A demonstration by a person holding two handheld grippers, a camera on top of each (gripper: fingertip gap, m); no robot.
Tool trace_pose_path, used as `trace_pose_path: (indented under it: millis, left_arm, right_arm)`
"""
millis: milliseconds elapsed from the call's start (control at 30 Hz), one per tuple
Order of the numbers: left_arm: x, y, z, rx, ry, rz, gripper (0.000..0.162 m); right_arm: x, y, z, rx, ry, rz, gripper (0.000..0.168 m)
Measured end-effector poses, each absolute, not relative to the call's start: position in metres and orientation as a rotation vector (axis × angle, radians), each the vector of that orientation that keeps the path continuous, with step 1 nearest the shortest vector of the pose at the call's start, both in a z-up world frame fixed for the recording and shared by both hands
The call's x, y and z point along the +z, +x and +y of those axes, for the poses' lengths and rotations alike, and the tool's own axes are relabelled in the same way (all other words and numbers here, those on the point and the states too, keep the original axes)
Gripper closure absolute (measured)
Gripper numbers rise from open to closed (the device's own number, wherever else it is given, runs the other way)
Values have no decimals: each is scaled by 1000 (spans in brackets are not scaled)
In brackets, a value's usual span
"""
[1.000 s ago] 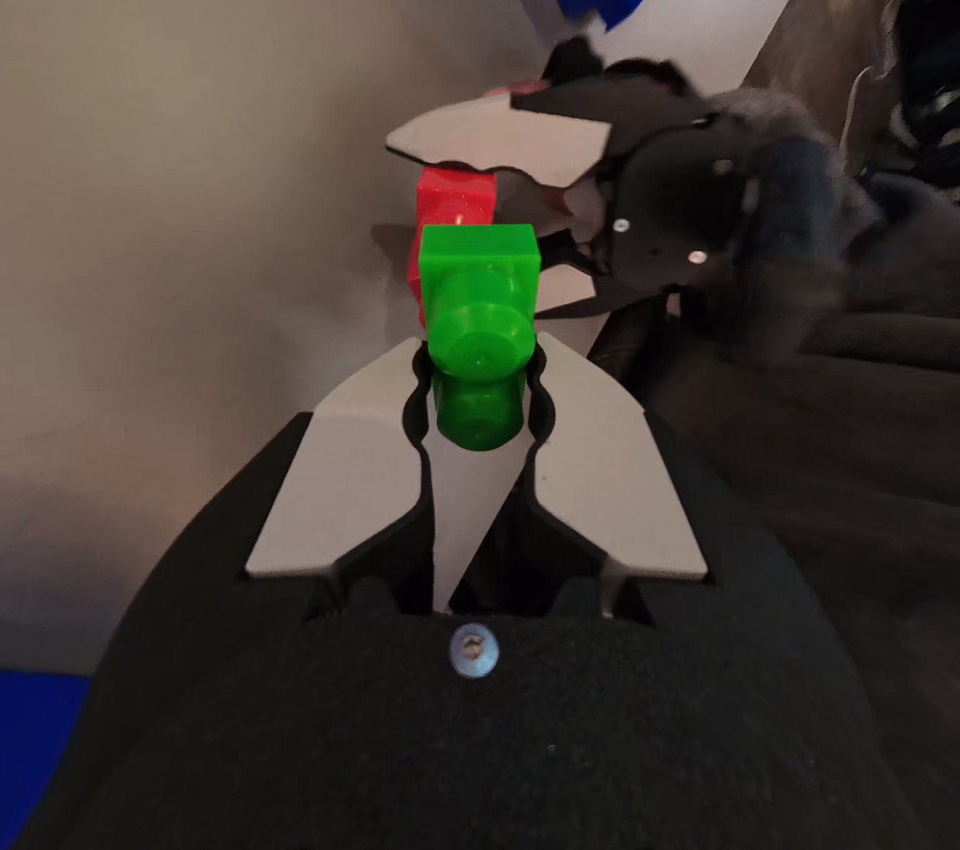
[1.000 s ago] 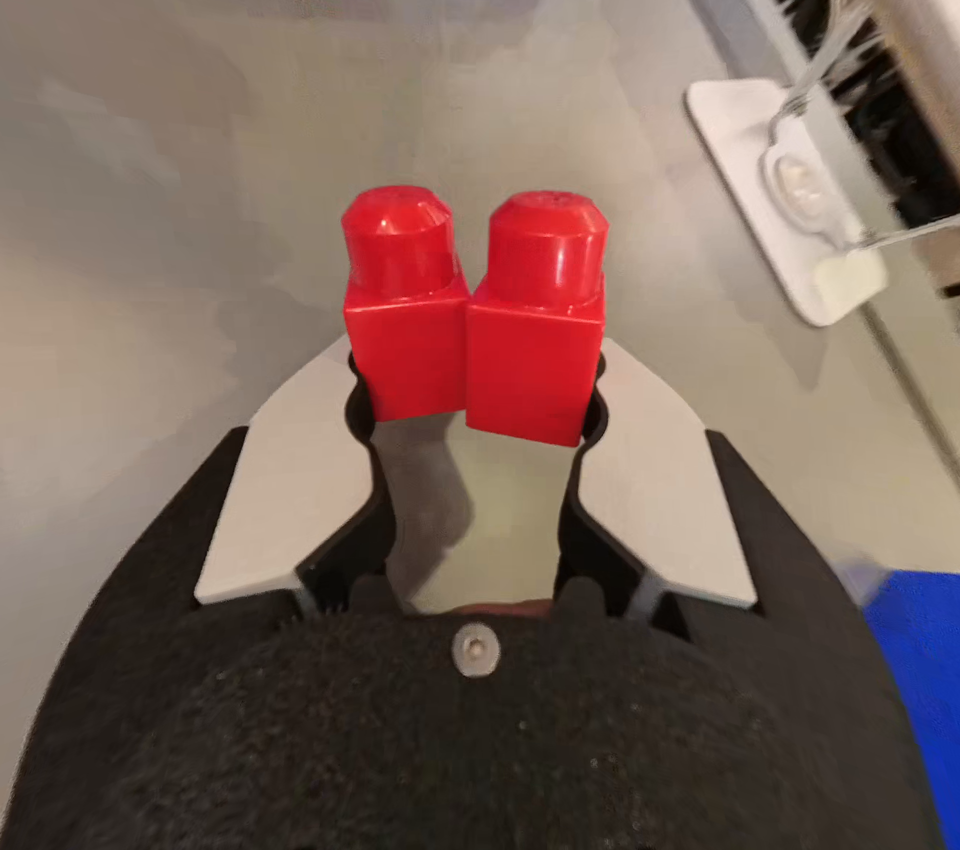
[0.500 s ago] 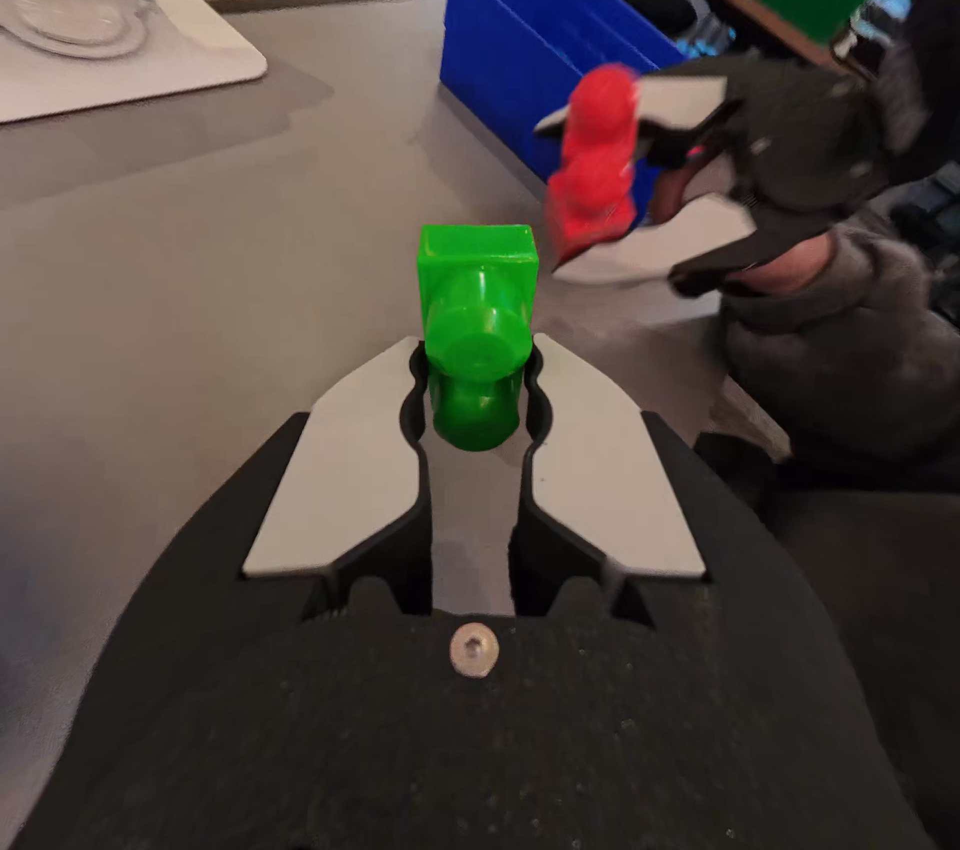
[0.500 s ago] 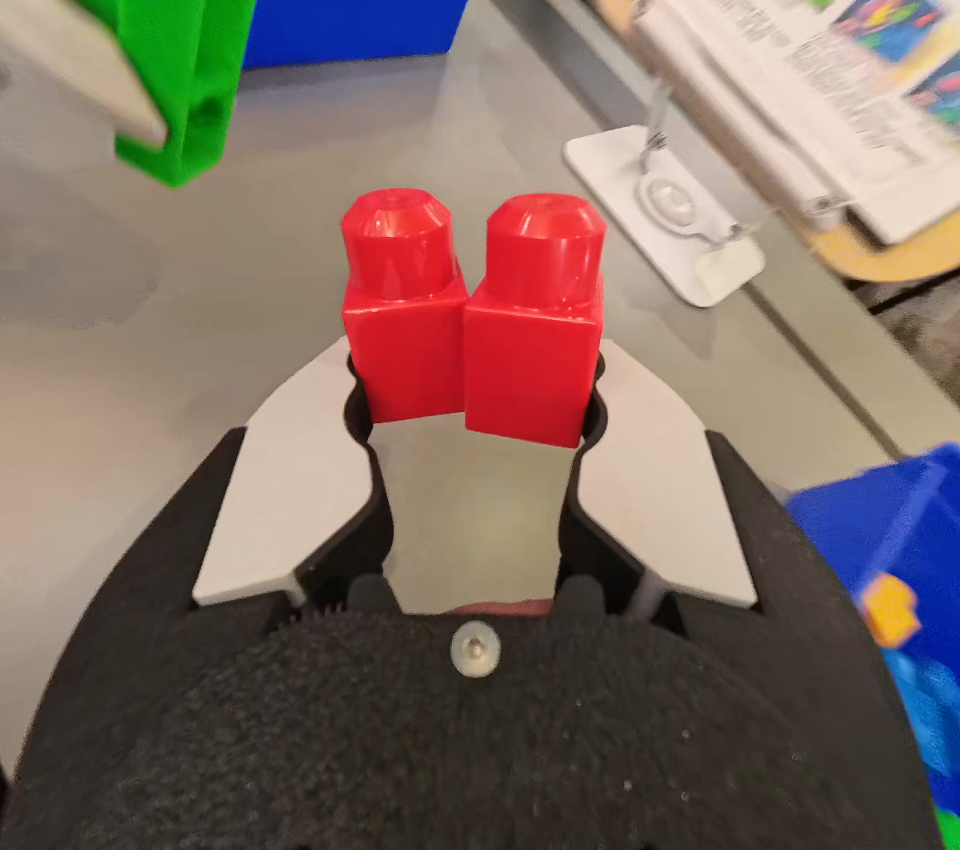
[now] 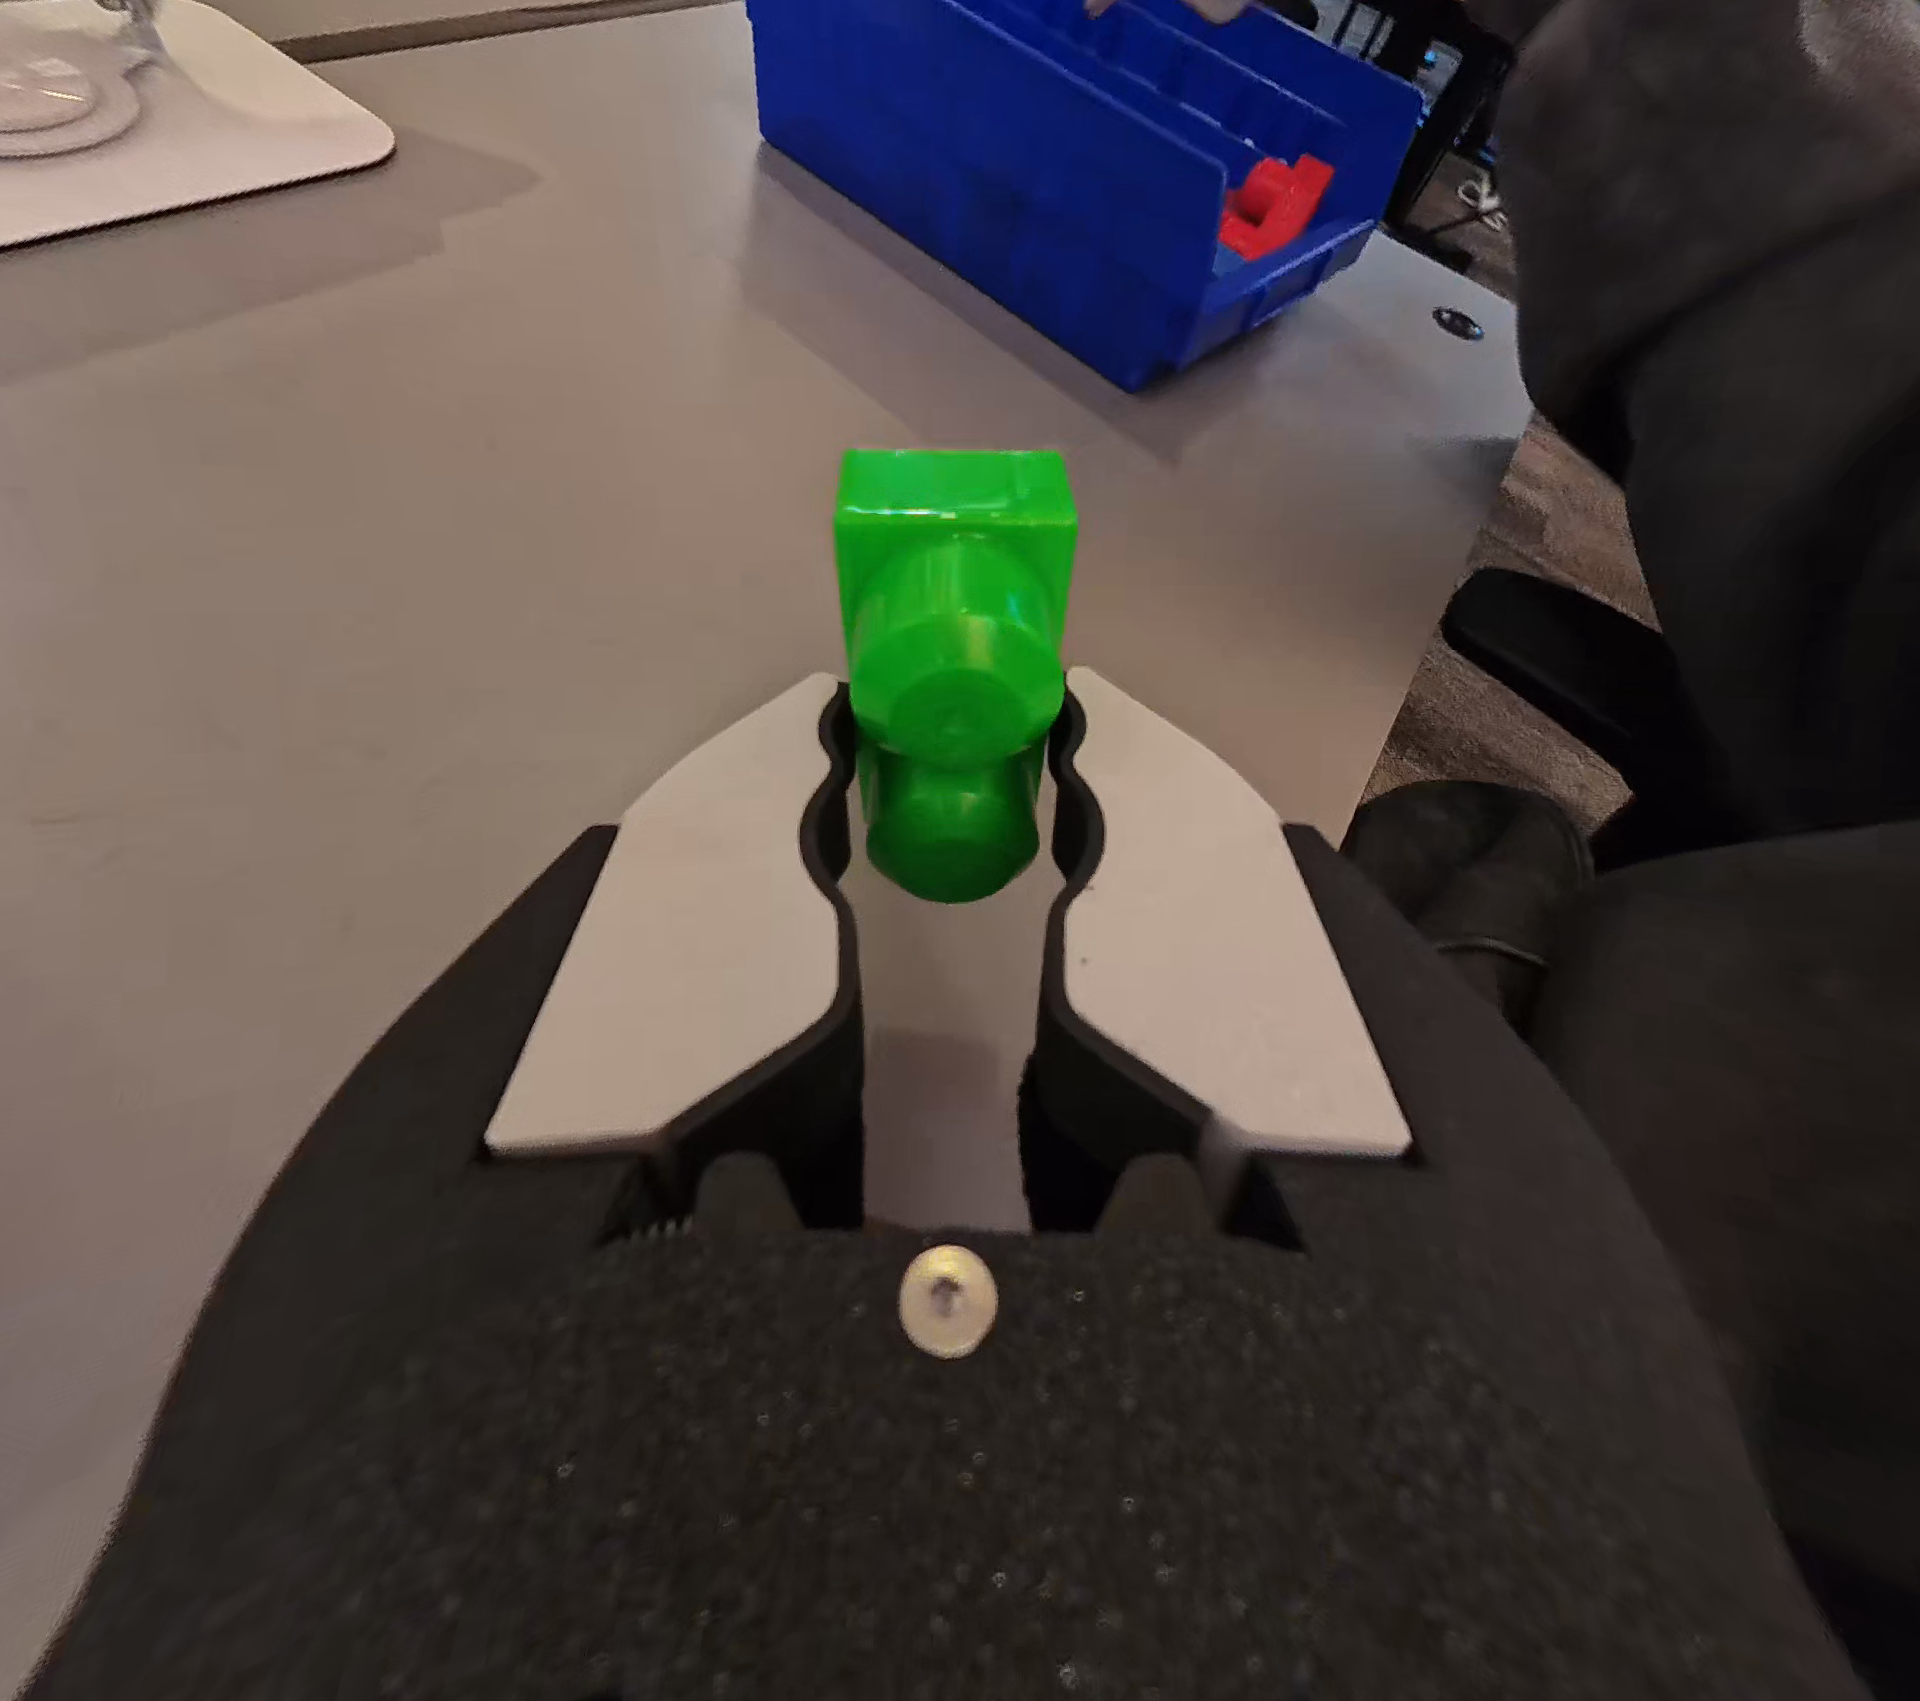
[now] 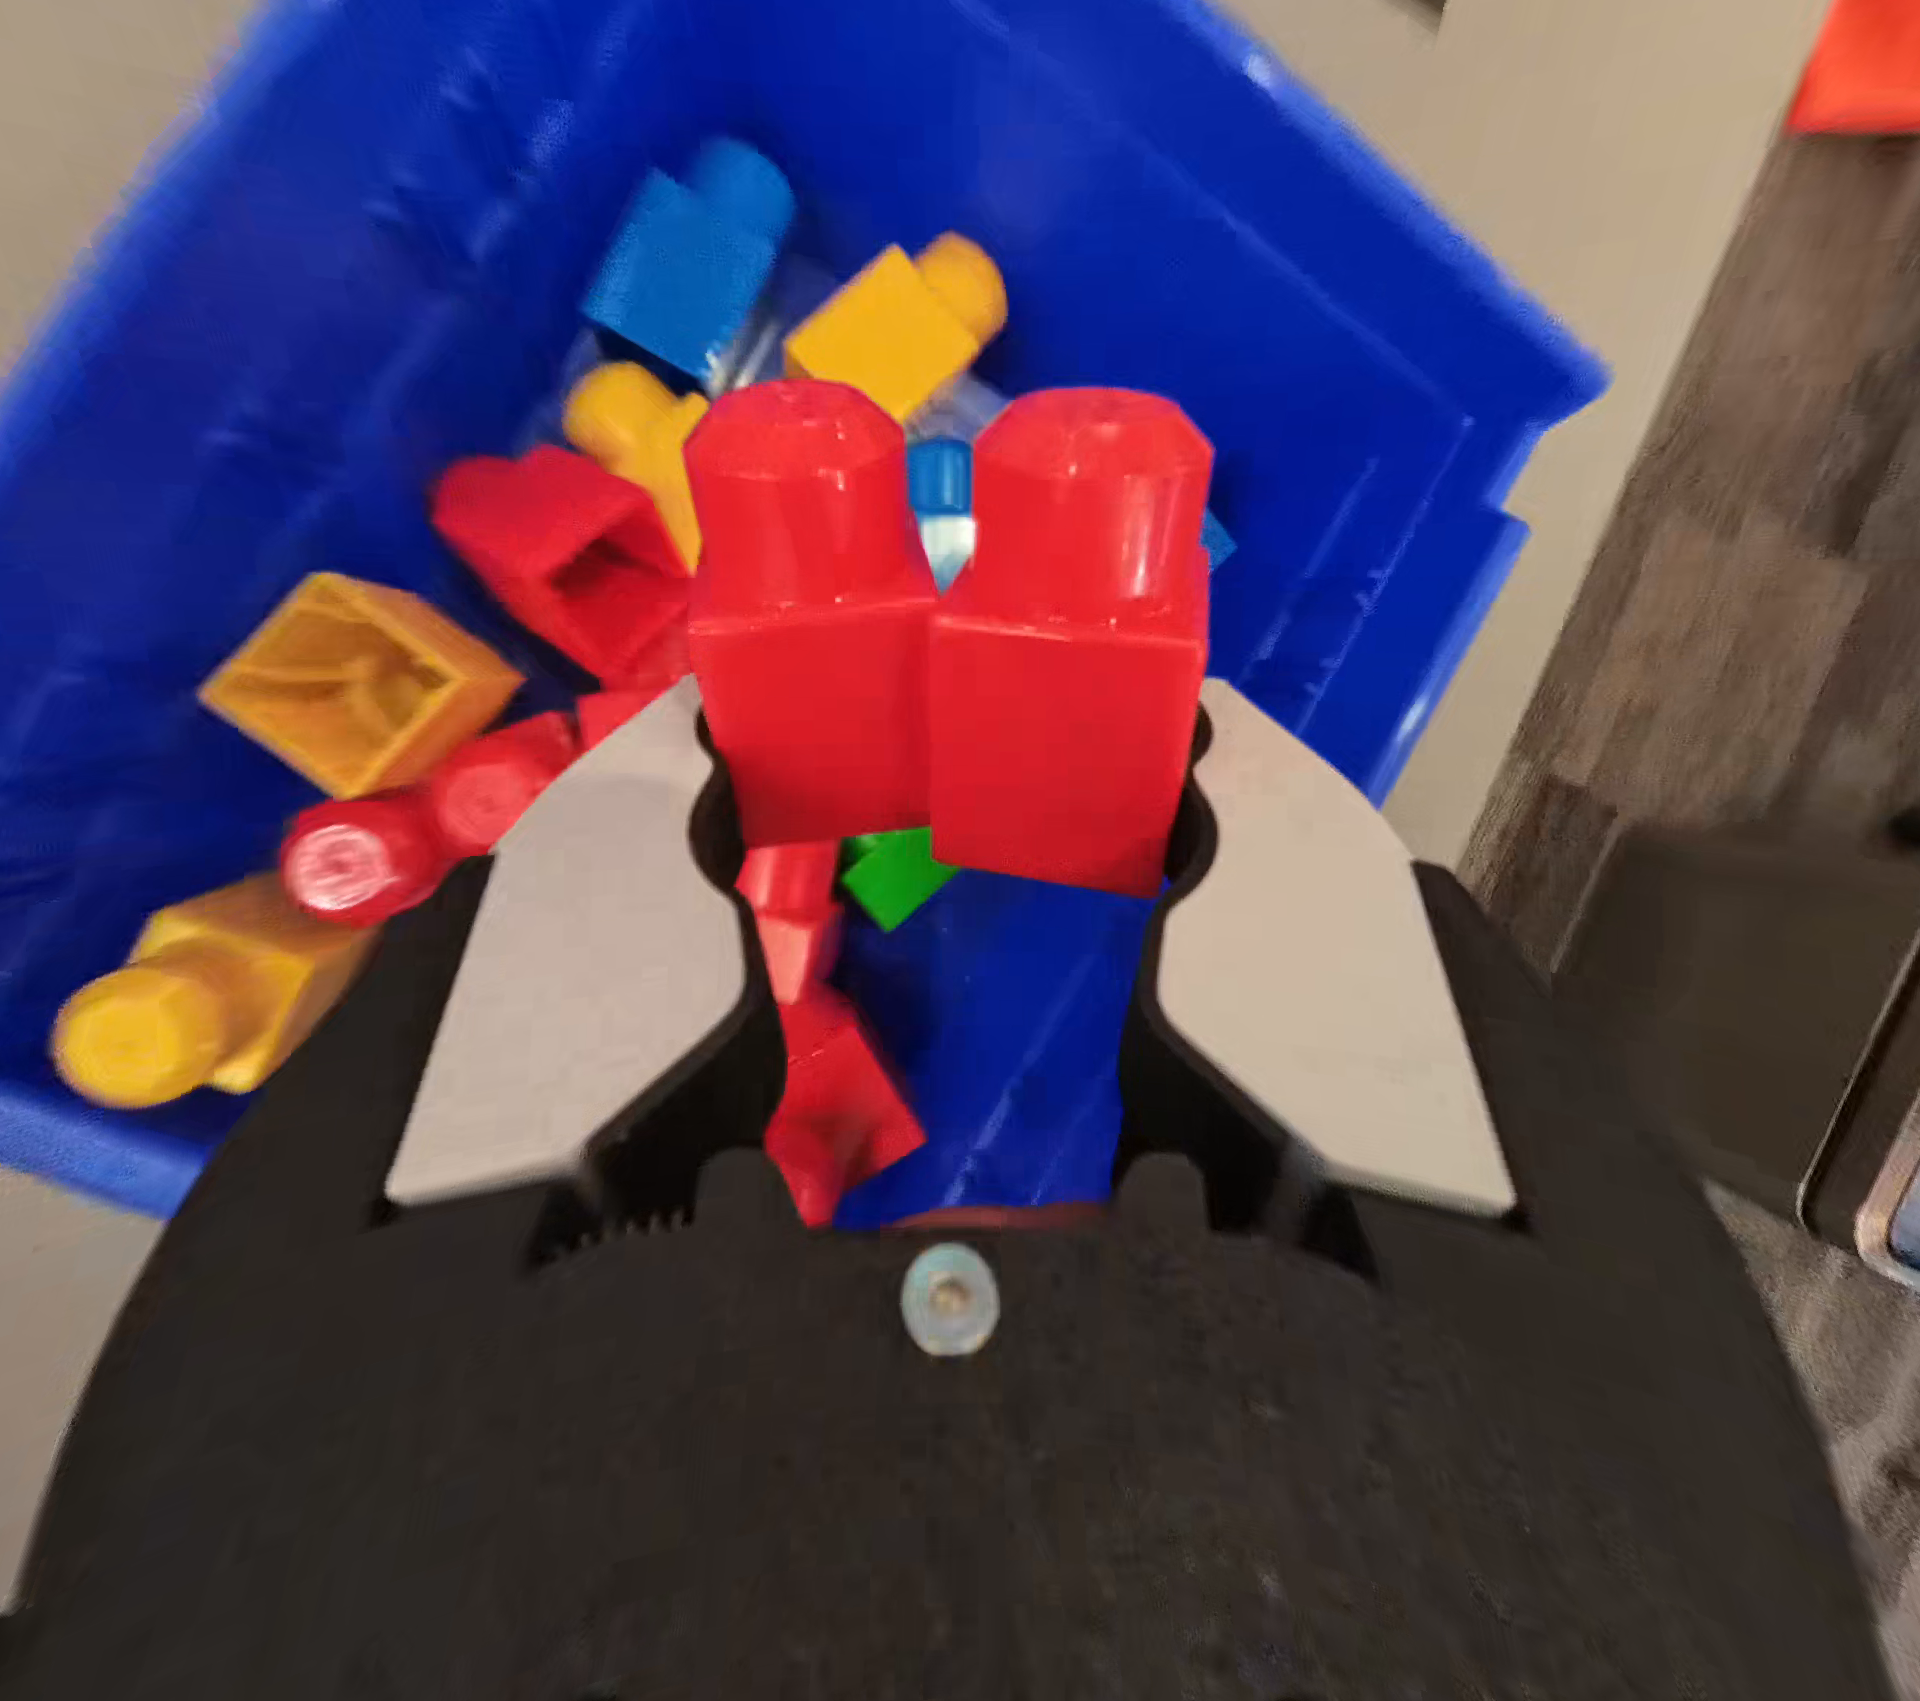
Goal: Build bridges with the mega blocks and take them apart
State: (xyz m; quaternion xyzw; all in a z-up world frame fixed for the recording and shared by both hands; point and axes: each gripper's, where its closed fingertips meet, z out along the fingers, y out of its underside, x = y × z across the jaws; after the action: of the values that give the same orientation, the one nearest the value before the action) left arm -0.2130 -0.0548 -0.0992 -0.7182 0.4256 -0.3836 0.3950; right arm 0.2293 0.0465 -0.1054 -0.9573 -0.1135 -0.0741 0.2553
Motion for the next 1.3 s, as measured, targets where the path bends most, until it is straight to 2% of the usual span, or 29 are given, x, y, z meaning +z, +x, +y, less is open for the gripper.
trace_pose_path:
  millis: [133, 300, 400, 467, 600, 700, 767, 900, 1000, 1300]
  left_arm:
    - [-105, -212, -56, -911, -1813, 1128, 127]
    - [-105, -213, -57, -915, -1805, 1137, 127]
    - [-106, -215, -57, -916, -1815, 1132, 127]
    - [-106, -216, -56, -918, -1816, 1128, 127]
    - [-105, -218, -57, -908, -1811, 1140, 127]
    - [-108, -219, -56, -888, -1812, 1154, 127]
    - [-111, -217, -56, -888, -1820, 1165, 127]
    - [-119, -213, -56, -876, -1840, 1195, 127]
    - [-128, -213, -56, -848, -1875, 1219, 127]
    - [-136, -209, -41, -761, -1973, 1258, 127]
  right_arm:
    - [-139, 249, 63, -241, -2802, -345, 87]
    - [-156, 265, 77, -343, -2958, -412, 87]
    - [-155, 268, 83, -392, -2969, -454, 87]
    - [-151, 266, 82, -388, -2956, -477, 80]
    - [-99, 257, 77, -418, -2728, -407, 78]
    - [-46, 212, 57, -335, -2420, -384, 86]
    - [-30, 147, 31, -137, -2236, -445, 90]
    - [-52, -11, -49, 462, -1970, -622, 91]
    - [-82, -79, -88, 733, -1878, -601, 97]
    - [-113, -102, -108, 721, -1908, -598, 103]
